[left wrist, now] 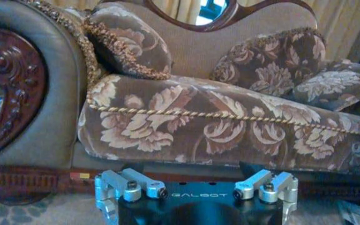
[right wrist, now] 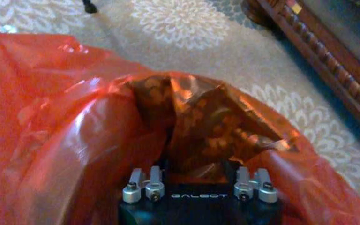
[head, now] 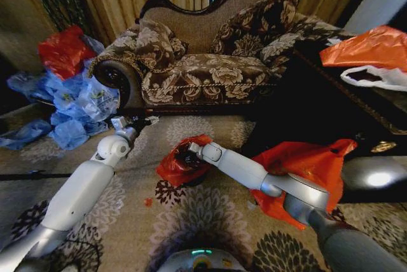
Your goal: Place a garbage bag over the trash bin.
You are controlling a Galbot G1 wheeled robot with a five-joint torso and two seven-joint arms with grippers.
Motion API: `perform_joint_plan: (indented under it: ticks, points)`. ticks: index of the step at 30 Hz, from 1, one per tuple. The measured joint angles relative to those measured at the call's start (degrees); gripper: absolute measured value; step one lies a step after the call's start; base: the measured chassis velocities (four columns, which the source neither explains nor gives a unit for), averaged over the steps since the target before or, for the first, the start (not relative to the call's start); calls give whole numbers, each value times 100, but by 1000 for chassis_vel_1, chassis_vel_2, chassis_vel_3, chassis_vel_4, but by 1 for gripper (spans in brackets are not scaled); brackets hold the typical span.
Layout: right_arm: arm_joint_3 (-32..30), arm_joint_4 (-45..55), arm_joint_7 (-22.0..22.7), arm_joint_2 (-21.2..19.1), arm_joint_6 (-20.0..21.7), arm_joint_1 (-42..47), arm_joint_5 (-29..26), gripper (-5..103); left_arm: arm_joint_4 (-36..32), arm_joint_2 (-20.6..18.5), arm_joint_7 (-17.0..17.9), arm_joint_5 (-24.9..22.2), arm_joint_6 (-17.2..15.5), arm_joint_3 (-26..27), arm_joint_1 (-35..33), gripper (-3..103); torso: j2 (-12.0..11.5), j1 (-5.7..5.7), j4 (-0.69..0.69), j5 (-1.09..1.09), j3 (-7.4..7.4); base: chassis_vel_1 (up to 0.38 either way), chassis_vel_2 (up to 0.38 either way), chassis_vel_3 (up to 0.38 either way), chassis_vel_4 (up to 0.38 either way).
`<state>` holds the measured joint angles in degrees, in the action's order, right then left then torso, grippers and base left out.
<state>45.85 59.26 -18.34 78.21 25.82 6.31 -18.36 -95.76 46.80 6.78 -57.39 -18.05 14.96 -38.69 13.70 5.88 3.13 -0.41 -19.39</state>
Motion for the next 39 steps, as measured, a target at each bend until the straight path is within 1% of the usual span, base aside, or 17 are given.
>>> perform_joint_plan:
  ticks: [1, 2, 3, 4, 5, 6, 7, 8, 10, 14, 22, 26, 28, 29, 31, 33, 39]
  points:
    - [35, 2, -6, -2, 9, -4, -6, 49, 14, 6, -1, -13, 0, -18, 36, 100, 0, 0, 0, 0, 0, 0, 0, 0, 0]
    - [35, 2, -6, -2, 9, -4, -6, 49, 14, 6, -1, -13, 0, -18, 36, 100, 0, 0, 0, 0, 0, 0, 0, 0, 0]
    - [68, 3, -24, -3, 20, -13, -8, 44, 26, 11, -2, -25, 0, -37, 69, 100, 0, 0, 0, 0, 0, 0, 0, 0, 0]
    - [91, -1, -45, -2, 30, -25, -9, 44, 35, 16, -2, -31, 0, -50, 88, 100, 0, 0, 1, 0, 0, 0, 0, 0, 0]
    - [116, -20, -75, 5, 44, -44, -8, 38, 39, 26, -2, -37, 0, -62, 104, 100, 0, 0, 0, 0, 0, 0, 0, 0, 0]
    - [116, -20, -75, 5, 44, -44, -8, 38, 39, 26, -2, -37, 0, -62, 104, 100, 0, 0, 0, 0, 0, 0, 0, 0, 0]
    - [133, -40, -99, 11, 49, -56, -7, 33, 40, 30, -3, -41, 0, -66, 109, 100, 0, 0, 0, 0, 0, 0, 0, 0, 0]
    - [169, -86, -143, 26, 57, -77, 1, 22, 40, 39, -3, -48, 0, -75, 114, 100, 0, 0, 0, 0, 0, 0, 0, 0, 0]
    - [212, -154, -183, 48, 61, -96, 15, 22, 39, 48, -5, -49, 0, -83, 114, 100, 0, 0, 0, 0, 0, 0, 0, 0, 0]
    - [463, -508, -337, 58, 73, -170, 157, 2, 36, 77, -21, -49, 0, -86, 100, 100, 0, 0, 0, 0, 0, 0, 0, 0, 0]
    - [909, -555, -548, -7, 96, -424, 323, 0, 63, 166, -39, -28, 0, -82, 109, 100, 0, 0, 0, 0, 0, 0, 0, 0, 0]
    - [984, -562, -598, 192, 87, -560, 383, 0, 65, 205, -52, -16, 0, -88, 85, 100, 0, 0, 1, 0, 0, 0, 0, 0, 0]
    - [950, -733, -599, 438, 58, -635, 409, 0, 65, 208, -56, -15, 0, -107, 86, 100, 0, 0, -1, 0, 0, 0, 0, 0, 0]
    - [950, -733, -599, 438, 58, -635, 409, 0, 65, 208, -56, -15, 0, -107, 86, 100, 0, 0, -1, 0, 0, 0, 0, 0, 0]
    - [983, -980, -664, 677, -40, -752, 544, 0, 54, 200, -57, -17, 0, -120, 103, 100, 0, 0, -2, 0, 0, 0, 0, 0, 0]
    - [1088, -1186, -758, 793, -169, -811, 751, 0, 37, 184, -58, -21, -2, -119, 100, 100, 0, 0, -2, -1, 0, 0, 0, 0, 0]
    - [1279, -1245, -839, 674, -236, -769, 953, 0, 5, 156, -74, -23, -2, -79, 22, 100, 1, 0, -1, 0, 0, 0, 0, 0, 0]
